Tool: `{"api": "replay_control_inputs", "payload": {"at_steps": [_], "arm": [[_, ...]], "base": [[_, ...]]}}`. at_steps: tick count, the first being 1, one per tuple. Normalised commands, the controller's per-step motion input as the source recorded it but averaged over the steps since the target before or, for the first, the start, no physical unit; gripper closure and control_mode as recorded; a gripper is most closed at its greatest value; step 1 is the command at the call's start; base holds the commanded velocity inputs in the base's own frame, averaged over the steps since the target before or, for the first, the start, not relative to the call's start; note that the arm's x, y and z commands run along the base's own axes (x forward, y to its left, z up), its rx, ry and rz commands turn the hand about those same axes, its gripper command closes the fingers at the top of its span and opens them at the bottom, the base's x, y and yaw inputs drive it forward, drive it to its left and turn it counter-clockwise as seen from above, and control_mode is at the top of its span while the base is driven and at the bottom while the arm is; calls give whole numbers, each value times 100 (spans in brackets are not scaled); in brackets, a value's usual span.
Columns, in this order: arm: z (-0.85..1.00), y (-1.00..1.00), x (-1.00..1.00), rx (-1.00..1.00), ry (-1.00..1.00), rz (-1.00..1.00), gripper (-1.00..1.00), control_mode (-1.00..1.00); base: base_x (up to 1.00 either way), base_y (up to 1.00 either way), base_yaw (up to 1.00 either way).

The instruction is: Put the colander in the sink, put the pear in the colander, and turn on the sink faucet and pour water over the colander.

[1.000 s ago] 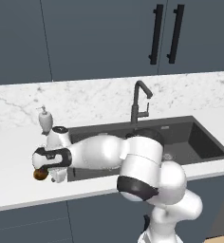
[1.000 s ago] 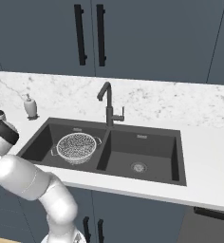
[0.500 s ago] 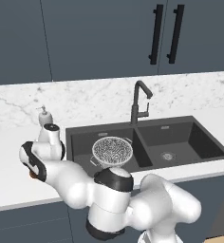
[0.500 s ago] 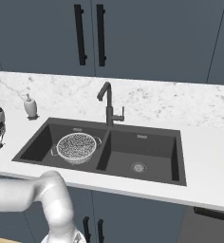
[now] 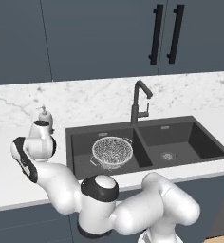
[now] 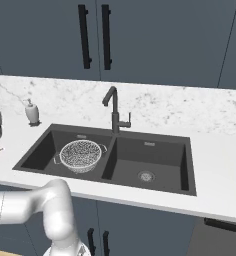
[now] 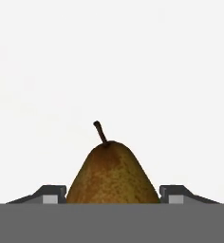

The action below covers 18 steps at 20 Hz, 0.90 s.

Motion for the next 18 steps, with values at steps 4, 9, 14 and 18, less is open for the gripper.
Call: {"api": "replay_control_inputs", "payload": {"at_steps": [4,9,14,18], "arm": [[0,-16,-10,-7,-5,-9,100,-100],[0,-60,-13,-18,-17,-16,100,-100],[0,-93,-2,-16,-17,-17,100,-100],[8,-100,0,-9,-8,-19,100,-100]], "base": [[0,0,0],[0,0,0],[0,0,0],[0,0,0]]}}
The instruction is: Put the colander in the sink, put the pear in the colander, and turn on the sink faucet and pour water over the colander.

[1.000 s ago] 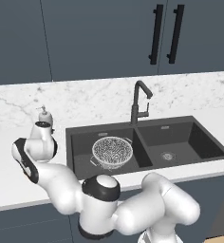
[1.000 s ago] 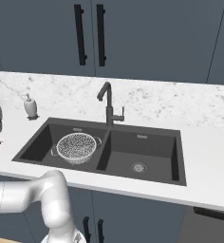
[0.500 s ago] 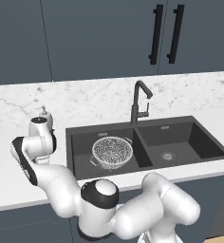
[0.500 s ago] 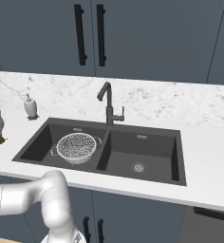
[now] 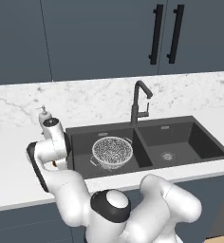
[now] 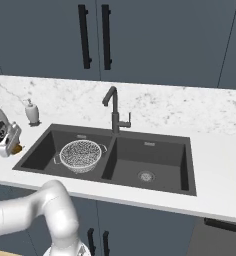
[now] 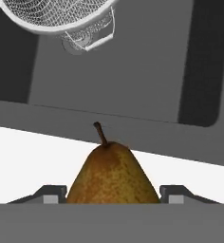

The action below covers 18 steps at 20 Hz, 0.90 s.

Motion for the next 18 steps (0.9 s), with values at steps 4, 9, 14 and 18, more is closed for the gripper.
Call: {"api": "replay_control_inputs", "payload": {"at_steps": [4,9,14,18], "arm": [[6,-100,19,-3,0,-20,100,-100],[5,-99,59,0,0,-20,100,-100],[6,-81,80,0,0,-19,100,-100],[0,-59,61,0,0,-17,100,-100]], "base": [[0,0,0],[0,0,0],[0,0,0],[0,0,0]]}}
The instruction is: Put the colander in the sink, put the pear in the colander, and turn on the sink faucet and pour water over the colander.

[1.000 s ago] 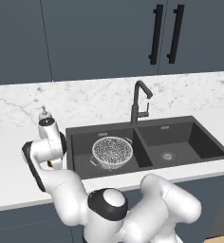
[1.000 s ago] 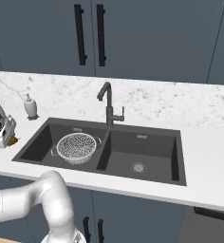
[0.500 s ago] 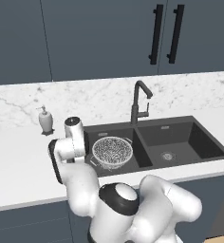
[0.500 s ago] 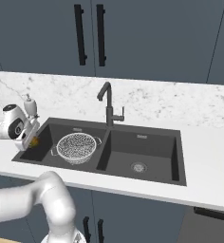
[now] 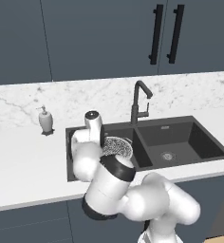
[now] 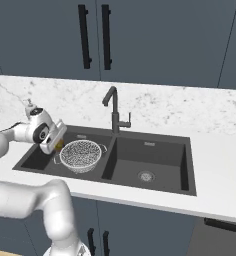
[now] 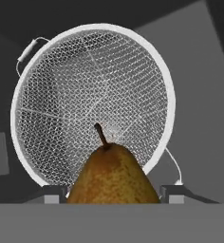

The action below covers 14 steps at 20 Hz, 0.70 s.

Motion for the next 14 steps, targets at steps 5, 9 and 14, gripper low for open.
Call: {"api": "replay_control_inputs", "payload": {"at_steps": [5,9,14], "arm": [[-3,-50,60,0,2,-17,100,-100],[-25,-26,47,0,4,-13,100,-100],[-52,-22,26,0,1,-11,100,-100]], "base": [[0,0,0],[0,0,0],[0,0,0]]}}
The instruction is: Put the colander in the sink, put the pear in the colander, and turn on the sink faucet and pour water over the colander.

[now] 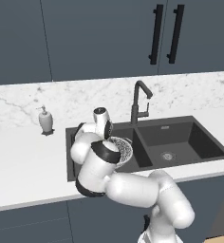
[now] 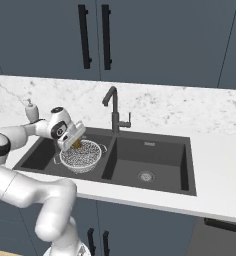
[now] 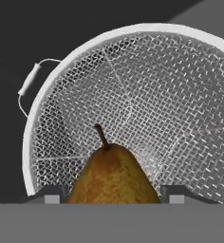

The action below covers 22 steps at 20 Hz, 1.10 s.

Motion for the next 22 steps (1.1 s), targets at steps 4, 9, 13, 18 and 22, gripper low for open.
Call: {"api": "replay_control_inputs", "payload": {"at_steps": [4,9,13,18,22], "arm": [[-66,-21,24,0,0,-8,100,-100],[-49,-11,8,0,0,-6,100,-100],[-28,0,-1,0,1,-2,100,-100],[-16,0,-7,0,0,-1,-100,-100],[0,-2,-22,2,0,0,-100,-100]], "base": [[0,0,0],[0,0,0],[0,0,0],[0,0,0],[0,0,0]]}}
